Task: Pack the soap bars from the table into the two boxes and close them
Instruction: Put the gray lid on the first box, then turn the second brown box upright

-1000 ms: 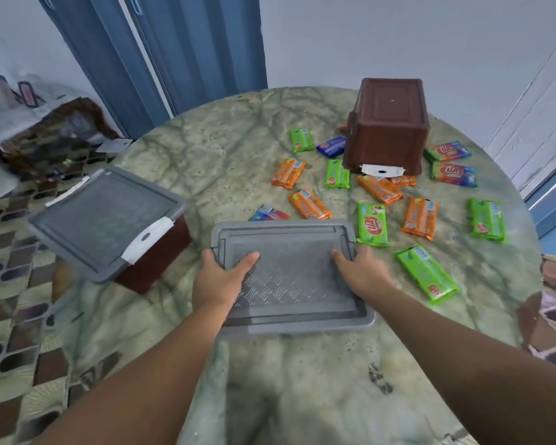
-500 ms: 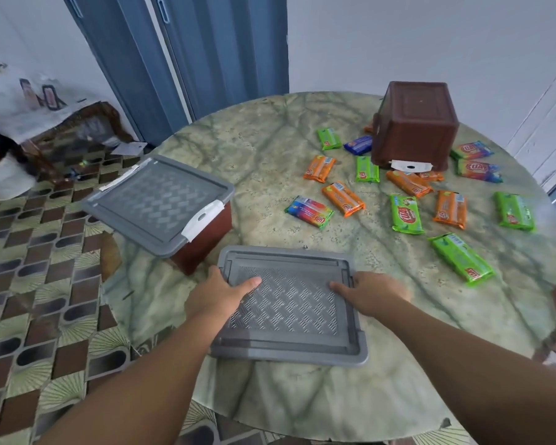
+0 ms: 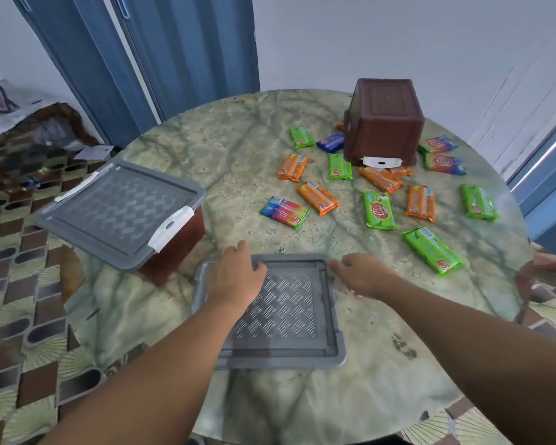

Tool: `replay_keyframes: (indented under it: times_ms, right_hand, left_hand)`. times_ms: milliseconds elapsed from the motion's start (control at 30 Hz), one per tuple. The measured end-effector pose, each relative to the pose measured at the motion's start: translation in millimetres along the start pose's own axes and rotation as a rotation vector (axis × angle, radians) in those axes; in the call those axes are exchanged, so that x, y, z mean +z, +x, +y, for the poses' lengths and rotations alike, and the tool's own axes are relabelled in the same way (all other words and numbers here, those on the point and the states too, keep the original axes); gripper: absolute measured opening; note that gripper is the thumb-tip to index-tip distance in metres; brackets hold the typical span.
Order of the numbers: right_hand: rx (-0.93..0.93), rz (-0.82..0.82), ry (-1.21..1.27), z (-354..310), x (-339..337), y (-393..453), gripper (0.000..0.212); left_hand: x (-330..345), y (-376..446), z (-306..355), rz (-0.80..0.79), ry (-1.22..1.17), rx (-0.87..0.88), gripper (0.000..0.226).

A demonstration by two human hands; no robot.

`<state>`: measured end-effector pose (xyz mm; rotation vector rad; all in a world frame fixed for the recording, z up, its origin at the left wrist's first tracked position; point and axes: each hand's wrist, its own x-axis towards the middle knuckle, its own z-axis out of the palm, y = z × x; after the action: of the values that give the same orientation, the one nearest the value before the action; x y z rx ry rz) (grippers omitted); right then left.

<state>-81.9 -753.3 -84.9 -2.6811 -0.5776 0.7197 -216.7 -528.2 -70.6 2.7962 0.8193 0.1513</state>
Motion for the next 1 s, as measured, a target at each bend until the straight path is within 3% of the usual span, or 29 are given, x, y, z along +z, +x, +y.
replay_keyframes:
  times_ms: [133,300,700,833,1000]
  right_hand:
    - [-0.036,0.194,0.006,23.8,-38.7,16.6,0.055]
    - [-0.043,0.288,0.052,61.7,-86.7,53.3,0.047]
    - [-0.161,0.227,0.084,200.8,-179.2,135.6,0.042]
    - [-0.165,0.23,0.141,214.1,-204.3,156.8,0.035]
    - [-0.169,0.258,0.243,220.0,-230.0,185.6,0.03]
  left_hand:
    - [1.9,17.4,49.1,-0.064,-0.166,-0.062,0.021]
    - [12.3,44.9,112.0,-0.099,-0.309,-0.107,0.023]
    - [77.2,115.1,315.5,-0.094,-0.576,-0.398,0.029]
    - [75.8,134.5,343.7,-0.057,-0.644,-0.473,0.019]
    - [66.8,172.4,367.1,-0.045,-0.798,-0.511,0.031]
